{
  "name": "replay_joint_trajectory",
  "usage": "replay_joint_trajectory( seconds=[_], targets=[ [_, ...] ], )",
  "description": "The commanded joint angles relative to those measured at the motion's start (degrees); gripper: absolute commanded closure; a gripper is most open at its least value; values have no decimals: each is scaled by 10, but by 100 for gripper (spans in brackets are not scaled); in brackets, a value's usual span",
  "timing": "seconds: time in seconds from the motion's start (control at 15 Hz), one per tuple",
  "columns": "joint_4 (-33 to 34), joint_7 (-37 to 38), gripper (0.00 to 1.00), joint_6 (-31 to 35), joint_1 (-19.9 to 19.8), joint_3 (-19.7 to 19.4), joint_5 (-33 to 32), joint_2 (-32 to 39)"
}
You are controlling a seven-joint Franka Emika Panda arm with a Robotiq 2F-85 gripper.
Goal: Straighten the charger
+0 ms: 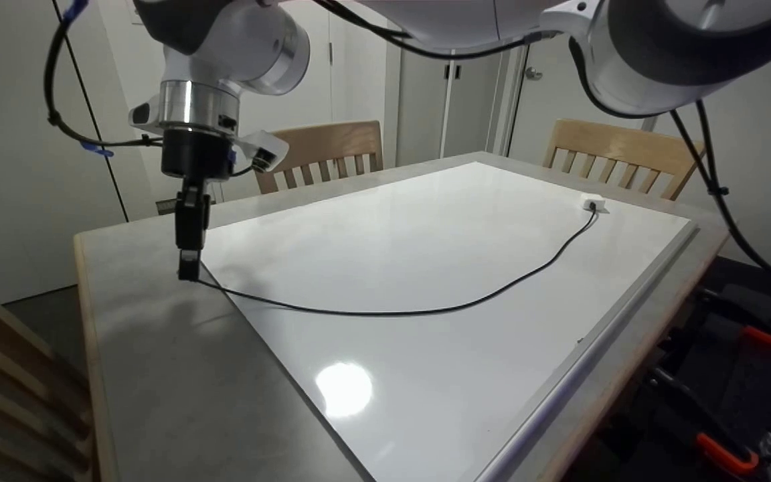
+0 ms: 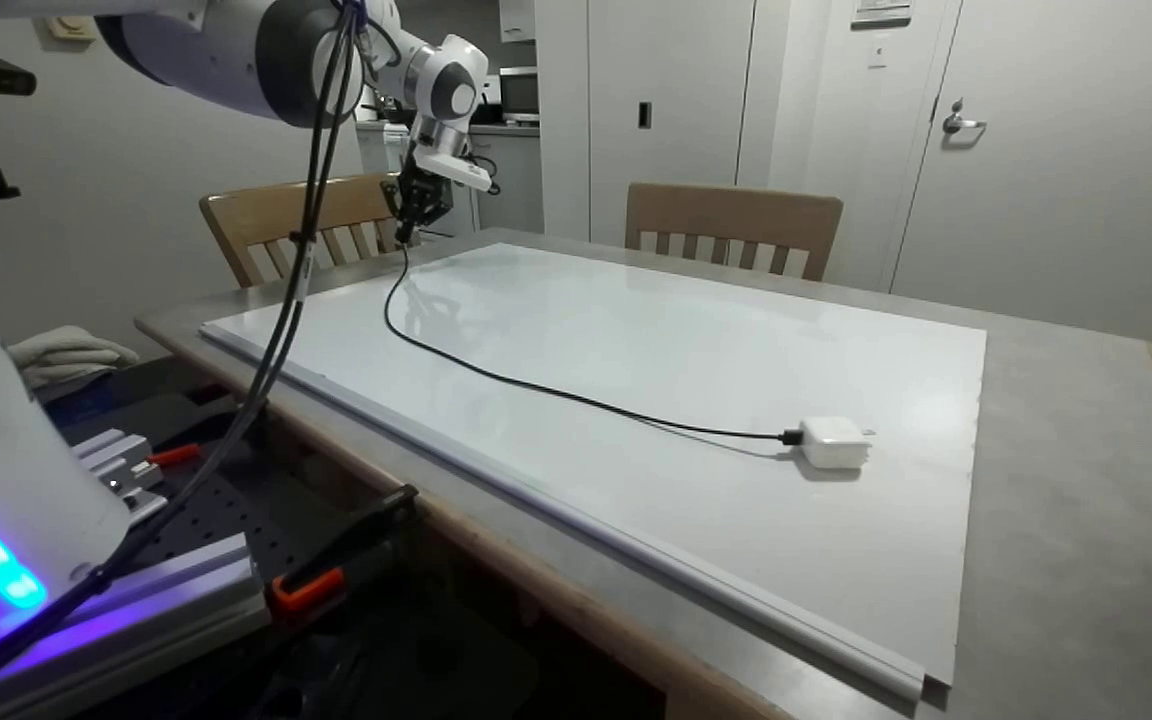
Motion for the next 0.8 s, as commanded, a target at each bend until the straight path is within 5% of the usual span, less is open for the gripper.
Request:
replay_joint_trajectory(
  seconds=[0.0, 0.07, 0.13, 0.2, 0.73],
  targets=[
    [-29, -4, 98, 1, -5, 5, 2, -18],
    [-28, -9, 98, 2, -5, 6, 3, -18],
    [51, -22, 98, -23, 6, 9, 2, 23],
    [-20, -47, 98, 18, -4, 14, 5, -14],
    [-27, -198, 98, 43, -10, 60, 14, -12]
  ],
)
